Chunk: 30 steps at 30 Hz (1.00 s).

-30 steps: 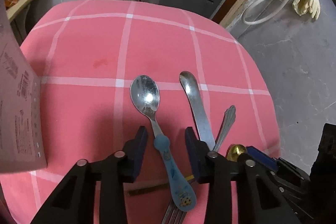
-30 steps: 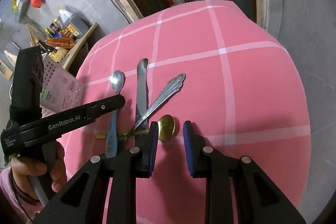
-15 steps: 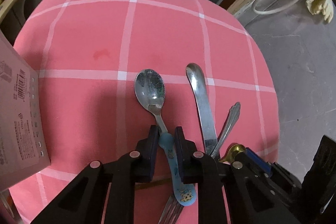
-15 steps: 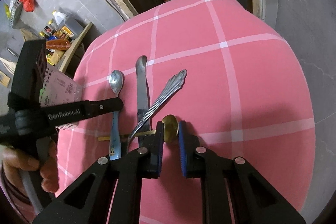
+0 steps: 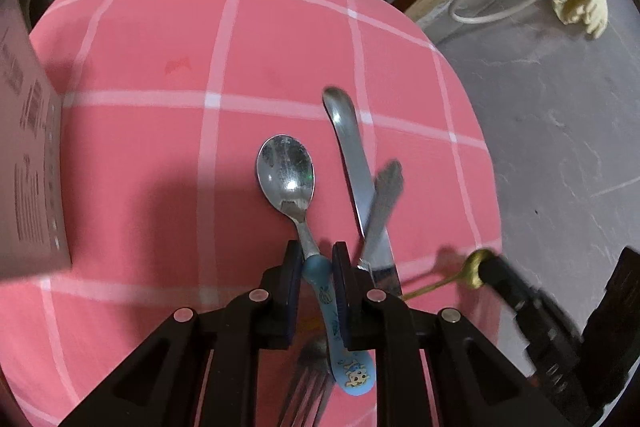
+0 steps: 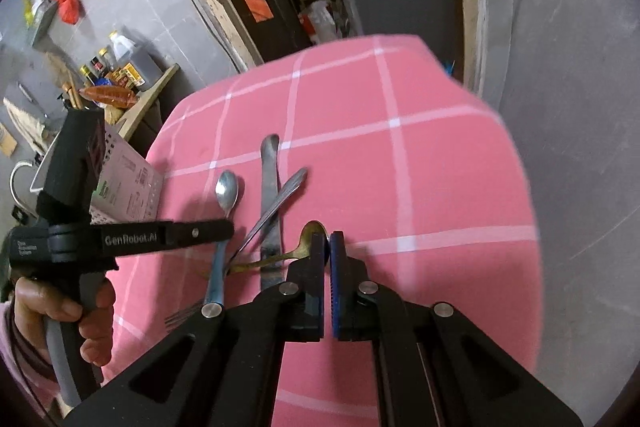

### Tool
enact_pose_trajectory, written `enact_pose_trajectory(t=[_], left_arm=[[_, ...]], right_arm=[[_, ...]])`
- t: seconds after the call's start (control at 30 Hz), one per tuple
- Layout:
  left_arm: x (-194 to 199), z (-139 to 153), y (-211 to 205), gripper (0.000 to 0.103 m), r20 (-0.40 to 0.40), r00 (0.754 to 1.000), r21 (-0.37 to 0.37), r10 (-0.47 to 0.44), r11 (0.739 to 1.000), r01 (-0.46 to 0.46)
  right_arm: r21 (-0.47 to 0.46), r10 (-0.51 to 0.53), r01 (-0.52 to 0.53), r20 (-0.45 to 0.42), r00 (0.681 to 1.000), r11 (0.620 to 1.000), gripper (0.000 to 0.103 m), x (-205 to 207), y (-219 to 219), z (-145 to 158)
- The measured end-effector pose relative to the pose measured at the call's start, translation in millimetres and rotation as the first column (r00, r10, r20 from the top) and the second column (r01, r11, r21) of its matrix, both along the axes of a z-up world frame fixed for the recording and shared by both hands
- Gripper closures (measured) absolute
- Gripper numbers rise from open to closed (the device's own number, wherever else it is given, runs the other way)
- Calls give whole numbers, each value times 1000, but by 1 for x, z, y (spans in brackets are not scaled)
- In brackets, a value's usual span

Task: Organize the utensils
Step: 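Grasp the blue-handled fork with the left tool while the right tool grasps the gold spoon, then lift the fork with the left tool while the right tool lifts the gold spoon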

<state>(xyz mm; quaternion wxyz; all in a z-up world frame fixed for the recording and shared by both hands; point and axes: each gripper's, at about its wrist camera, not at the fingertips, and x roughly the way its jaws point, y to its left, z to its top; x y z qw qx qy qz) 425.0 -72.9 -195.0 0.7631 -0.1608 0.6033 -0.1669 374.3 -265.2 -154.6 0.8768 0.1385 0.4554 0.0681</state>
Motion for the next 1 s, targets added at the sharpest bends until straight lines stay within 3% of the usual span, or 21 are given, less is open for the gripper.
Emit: enact_pose_trajectory(t=[0.27, 0.47, 0.7, 0.83, 0.9, 1.0], left_arm=[[-9, 0, -8, 88, -46, 997, -6, -55, 998, 55], [-13, -6, -8, 87, -111, 988, -7, -104, 995, 104], [-4, -12, 5, 90, -167, 982, -62, -83, 995, 73], [-11, -9, 8, 92, -149, 985, -37, -84, 996, 79], [-17, -1, 12, 100, -113, 991, -29, -73, 997, 70], [-24, 12, 11, 101, -50, 997, -29, -58, 998, 57]], right_arm=[[-122, -7, 17, 79, 997, 992, 101, -11, -21, 40], [-127, -39, 50, 86, 996, 991, 101, -19, -34, 46], [-124, -55, 65, 87, 995, 990, 101, -28, -30, 46], [-115, -61, 71, 90, 994, 991, 101, -33, -29, 50], [-121, -59, 71, 99, 993, 990, 101, -35, -27, 52], [-130, -57, 73, 120, 991, 989, 101, -38, -24, 61]])
